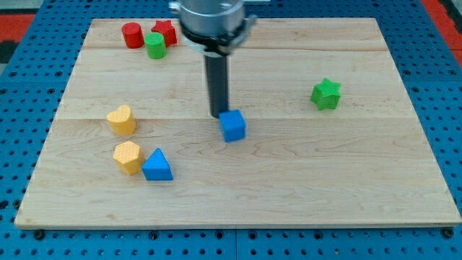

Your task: Push the blue cube closer to the green star

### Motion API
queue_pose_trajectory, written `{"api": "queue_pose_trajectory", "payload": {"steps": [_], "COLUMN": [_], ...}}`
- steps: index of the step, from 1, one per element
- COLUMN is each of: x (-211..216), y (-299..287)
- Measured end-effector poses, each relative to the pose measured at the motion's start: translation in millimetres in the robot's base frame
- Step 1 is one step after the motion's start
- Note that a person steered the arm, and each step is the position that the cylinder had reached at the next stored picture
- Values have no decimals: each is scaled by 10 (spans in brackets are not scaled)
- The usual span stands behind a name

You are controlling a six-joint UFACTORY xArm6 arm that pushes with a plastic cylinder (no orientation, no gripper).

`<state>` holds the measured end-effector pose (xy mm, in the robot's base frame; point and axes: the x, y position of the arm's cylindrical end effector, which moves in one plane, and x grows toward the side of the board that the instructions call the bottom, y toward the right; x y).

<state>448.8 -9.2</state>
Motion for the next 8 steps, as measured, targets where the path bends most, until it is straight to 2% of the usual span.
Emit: {"api": "queue_pose_trajectory", "payload": {"steps": [1, 2, 4, 5, 7, 8], "x": [302, 647, 162, 133, 11, -5], "y": [-372, -136, 111, 581, 741, 1020]}}
